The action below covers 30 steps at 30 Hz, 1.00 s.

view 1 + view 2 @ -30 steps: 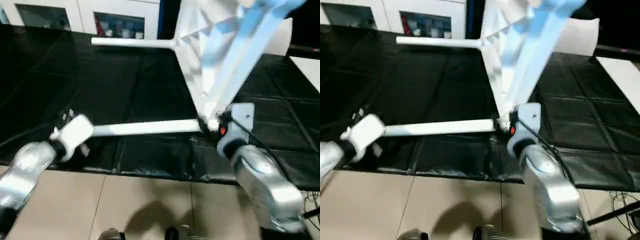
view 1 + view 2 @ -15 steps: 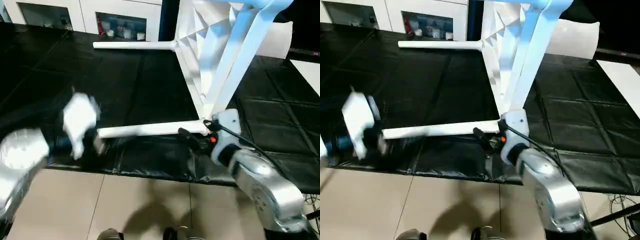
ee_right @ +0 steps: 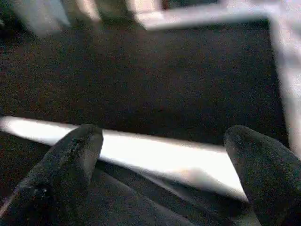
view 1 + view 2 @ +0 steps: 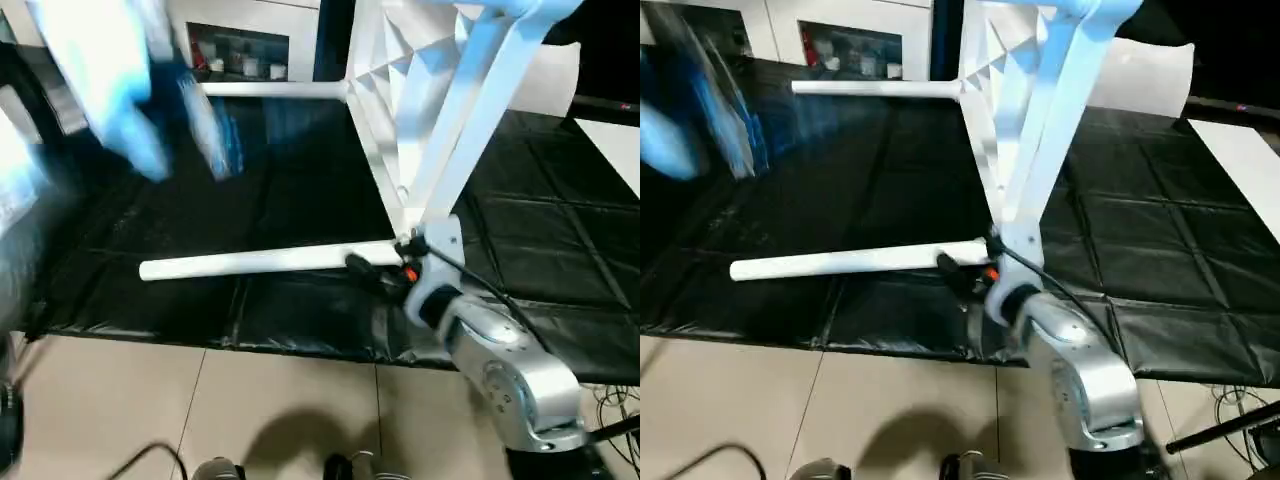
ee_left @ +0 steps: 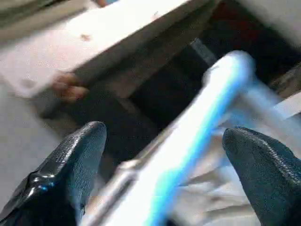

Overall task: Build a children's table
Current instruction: Flip table

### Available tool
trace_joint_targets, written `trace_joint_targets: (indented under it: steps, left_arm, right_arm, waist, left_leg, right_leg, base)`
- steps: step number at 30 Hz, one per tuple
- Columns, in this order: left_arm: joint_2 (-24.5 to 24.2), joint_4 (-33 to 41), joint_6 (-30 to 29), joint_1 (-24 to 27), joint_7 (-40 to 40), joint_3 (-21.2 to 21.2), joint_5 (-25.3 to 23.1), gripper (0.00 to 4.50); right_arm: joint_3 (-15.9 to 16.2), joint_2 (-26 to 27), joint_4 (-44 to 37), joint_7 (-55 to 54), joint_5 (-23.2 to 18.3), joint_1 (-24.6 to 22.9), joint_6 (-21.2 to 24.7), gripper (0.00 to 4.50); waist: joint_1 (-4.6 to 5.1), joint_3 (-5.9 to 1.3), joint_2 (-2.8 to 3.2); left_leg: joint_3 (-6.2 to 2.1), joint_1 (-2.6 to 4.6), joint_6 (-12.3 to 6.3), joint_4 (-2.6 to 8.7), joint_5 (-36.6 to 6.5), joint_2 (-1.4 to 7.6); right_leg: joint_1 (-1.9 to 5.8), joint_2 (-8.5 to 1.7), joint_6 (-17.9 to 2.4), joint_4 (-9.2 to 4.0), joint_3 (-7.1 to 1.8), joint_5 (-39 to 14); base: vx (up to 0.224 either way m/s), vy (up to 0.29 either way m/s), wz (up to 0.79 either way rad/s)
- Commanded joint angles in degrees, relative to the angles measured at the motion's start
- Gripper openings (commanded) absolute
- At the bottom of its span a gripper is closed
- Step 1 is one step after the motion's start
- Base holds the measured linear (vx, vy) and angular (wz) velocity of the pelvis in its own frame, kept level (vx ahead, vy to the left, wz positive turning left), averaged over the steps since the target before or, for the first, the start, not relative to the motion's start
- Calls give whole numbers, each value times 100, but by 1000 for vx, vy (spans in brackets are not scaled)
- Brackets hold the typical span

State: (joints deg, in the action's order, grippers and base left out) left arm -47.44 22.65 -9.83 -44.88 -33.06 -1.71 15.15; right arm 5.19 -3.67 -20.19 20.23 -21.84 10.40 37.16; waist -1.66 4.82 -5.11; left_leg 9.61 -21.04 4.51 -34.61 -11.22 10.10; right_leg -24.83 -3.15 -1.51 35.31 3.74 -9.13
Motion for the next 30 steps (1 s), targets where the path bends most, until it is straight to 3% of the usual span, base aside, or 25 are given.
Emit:
trace_joint_targets:
  steps: [1, 4, 5, 13, 15, 22, 30]
  left_arm:
    - [-141, -196, 309, -100, 146, 152, -636, 450]
    - [-269, -350, 335, -106, 202, 262, -939, 450]
    - [-388, -576, 357, -51, 235, 386, -1251, 450]
    - [-272, -1182, 383, -49, 603, 504, -2036, 450]
    - [-179, -1261, 364, -94, 735, 511, -2139, 416]
    - [-33, -1322, 353, -160, 724, 554, -2280, 373]
    - [272, -1260, 104, -164, 501, 529, -1929, 310]
  right_arm:
    - [117, -69, -432, 637, -446, -1, -306, 449]
    - [147, -51, -583, 873, -668, -47, -346, 449]
    - [207, -54, -667, 1040, -752, -87, -455, 449]
    - [302, 11, -747, 1162, -764, -209, -892, 449]
    - [312, 1, -748, 1159, -744, -226, -975, 450]
    - [361, 4, -709, 1106, -652, -265, -1124, 450]
    - [351, -61, -465, 687, -220, -252, -1246, 450]
  waist:
    - [-17, -321, 167]
    - [-22, -323, 176]
    - [-27, -323, 190]
    - [-44, -313, 185]
    - [-48, -312, 187]
    - [-49, -304, 189]
    - [-75, -303, 181]
  left_leg:
    - [-107, 33, 306, 409, -1164, 240]
    - [-116, 34, 326, 431, -1082, 262]
    - [-109, 43, 328, 431, -1121, 259]
    - [-123, 36, 360, 447, -1267, 257]
    - [-124, 31, 345, 449, -1248, 254]
    - [-125, 40, 303, 453, -1314, 254]
    - [-123, 40, 307, 451, -1298, 247]
  right_leg:
    - [322, -402, 55, -467, -328, -2184]
    - [333, -387, -205, -403, -319, -1670]
    - [319, -383, -276, -405, -321, -1616]
    - [328, -425, -428, -421, -330, -1764]
    - [334, -427, -459, -415, -329, -1739]
    - [323, -421, -493, -435, -329, -1792]
    - [313, -428, -464, -444, -331, -1930]
  base:
    - [0, 0, 0]
    - [0, 0, 0]
    - [0, 0, 0]
    - [0, 0, 0]
    - [0, 0, 0]
    - [0, 0, 0]
    - [0, 0, 0]
